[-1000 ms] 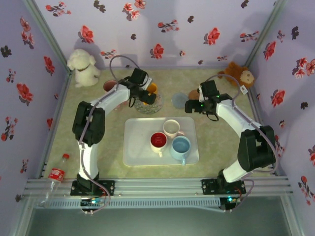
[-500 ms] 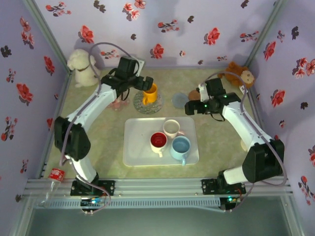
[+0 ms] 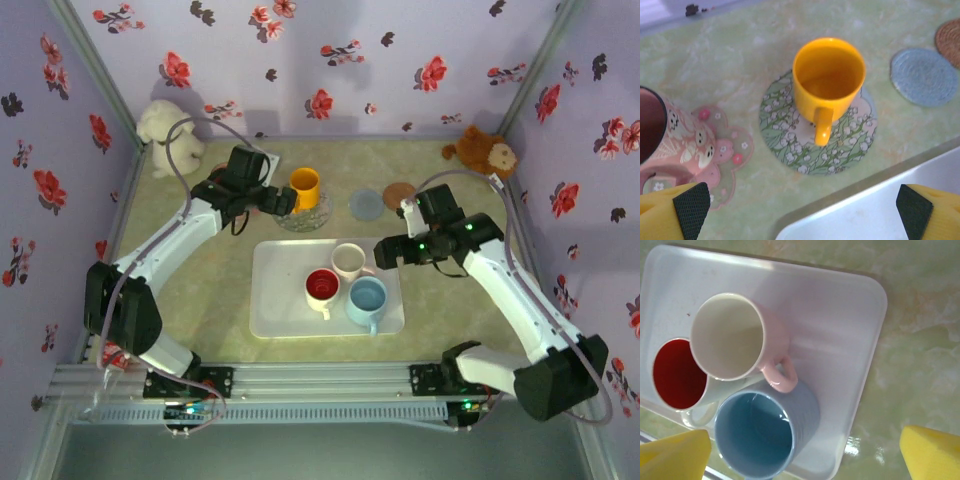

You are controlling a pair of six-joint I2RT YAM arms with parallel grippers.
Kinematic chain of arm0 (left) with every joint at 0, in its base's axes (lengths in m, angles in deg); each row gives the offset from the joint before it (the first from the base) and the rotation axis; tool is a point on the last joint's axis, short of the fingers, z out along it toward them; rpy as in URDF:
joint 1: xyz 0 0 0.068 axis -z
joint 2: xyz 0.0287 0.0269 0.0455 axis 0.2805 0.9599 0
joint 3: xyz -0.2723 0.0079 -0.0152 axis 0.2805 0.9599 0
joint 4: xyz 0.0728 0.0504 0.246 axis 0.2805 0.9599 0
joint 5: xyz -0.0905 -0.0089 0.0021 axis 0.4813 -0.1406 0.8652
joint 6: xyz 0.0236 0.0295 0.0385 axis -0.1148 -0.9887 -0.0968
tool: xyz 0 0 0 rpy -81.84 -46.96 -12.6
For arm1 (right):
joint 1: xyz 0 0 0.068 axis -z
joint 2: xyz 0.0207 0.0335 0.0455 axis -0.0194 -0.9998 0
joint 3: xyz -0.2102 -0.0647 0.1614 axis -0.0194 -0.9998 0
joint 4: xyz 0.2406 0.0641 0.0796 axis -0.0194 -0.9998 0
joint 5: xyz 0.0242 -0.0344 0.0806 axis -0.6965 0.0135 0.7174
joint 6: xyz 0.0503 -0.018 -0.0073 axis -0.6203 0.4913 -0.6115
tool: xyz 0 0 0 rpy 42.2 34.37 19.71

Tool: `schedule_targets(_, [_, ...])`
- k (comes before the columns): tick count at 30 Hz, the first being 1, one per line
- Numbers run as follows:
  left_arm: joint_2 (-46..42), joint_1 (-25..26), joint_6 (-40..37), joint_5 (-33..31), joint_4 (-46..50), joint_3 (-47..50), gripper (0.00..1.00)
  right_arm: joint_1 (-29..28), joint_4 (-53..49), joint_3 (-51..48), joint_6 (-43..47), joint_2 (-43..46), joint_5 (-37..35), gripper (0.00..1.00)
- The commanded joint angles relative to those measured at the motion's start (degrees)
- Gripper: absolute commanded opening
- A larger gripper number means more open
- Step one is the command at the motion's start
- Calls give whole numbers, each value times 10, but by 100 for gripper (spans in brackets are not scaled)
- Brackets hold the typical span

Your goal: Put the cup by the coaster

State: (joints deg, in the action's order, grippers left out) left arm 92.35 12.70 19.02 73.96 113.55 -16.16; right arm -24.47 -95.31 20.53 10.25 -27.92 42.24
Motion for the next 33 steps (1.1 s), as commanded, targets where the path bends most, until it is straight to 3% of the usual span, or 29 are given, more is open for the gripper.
schedule_targets(1, [-31, -6, 9, -13, -11, 7, 99, -7, -54, 1, -46, 20, 13, 98])
schedule_targets(17, [-18, -12, 7, -12, -45, 24, 99, -87, -147, -81, -160, 85, 42, 93])
schedule_targets(21, [-13, -12, 9, -11, -49, 26, 99, -143, -122, -106, -208, 86, 23, 93])
schedule_targets(27, [-8, -13, 7, -11, -52, 27, 99, -211, -1, -166, -306, 86, -30, 92])
schedule_targets(33, [-12, -19, 3, -11, -52, 29, 99, -253, 62, -209, -341, 60, -67, 89])
